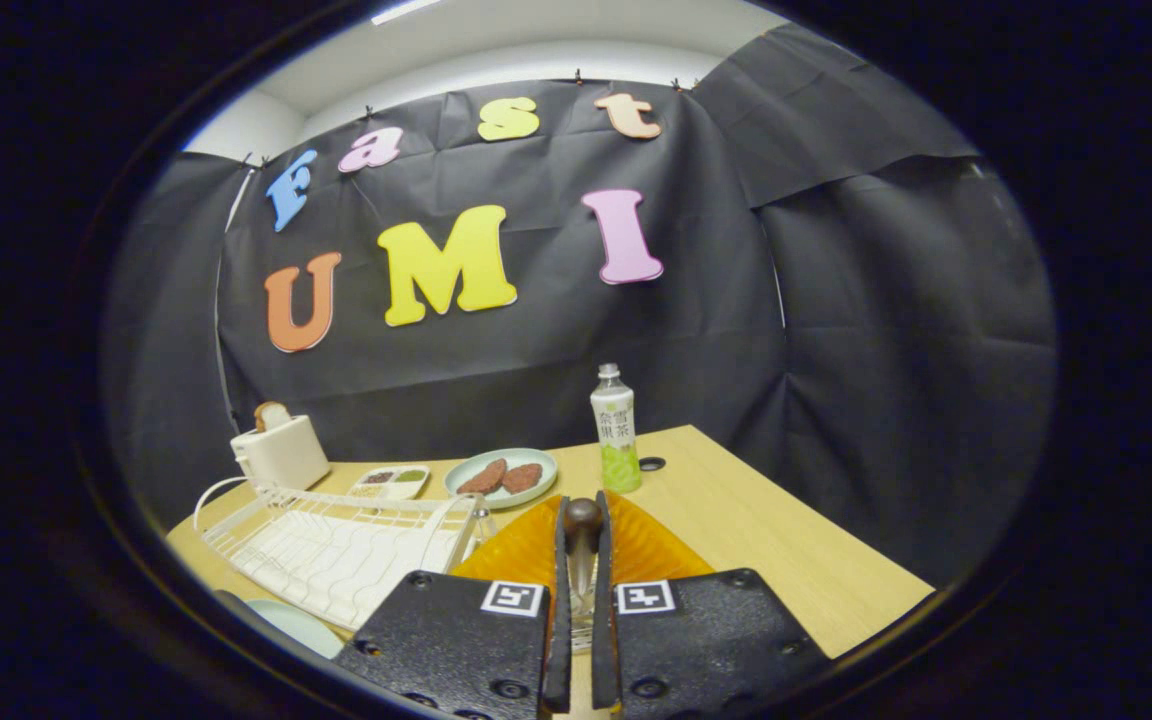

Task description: Take the plate from the dish rack, then take the spoon from the basket and place it into the plate.

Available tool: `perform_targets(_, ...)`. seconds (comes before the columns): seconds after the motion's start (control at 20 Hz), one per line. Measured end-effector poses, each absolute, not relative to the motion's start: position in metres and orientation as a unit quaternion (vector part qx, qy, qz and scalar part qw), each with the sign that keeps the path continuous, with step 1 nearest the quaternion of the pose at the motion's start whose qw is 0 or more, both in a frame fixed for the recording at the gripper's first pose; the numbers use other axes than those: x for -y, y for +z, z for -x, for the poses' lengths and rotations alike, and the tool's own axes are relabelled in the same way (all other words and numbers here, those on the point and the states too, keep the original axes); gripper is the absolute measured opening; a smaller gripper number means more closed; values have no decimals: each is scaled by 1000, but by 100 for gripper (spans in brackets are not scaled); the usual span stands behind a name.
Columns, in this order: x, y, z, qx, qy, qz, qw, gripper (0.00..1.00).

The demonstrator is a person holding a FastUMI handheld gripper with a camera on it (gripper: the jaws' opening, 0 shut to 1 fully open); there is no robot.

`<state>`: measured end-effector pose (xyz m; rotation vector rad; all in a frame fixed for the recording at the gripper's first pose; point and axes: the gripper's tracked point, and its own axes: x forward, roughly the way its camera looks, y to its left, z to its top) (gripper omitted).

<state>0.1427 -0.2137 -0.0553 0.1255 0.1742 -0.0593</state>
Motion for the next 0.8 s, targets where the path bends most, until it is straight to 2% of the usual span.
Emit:
perform_targets(0.35, 187, 16, -106, -29, -13, -26, 999, 13)
perform_targets(0.6, 120, 56, -61, -7, 58, -13, 998, 13)
perform_targets(0.8, 58, 55, -33, -29, 134, -28, 990, 13)
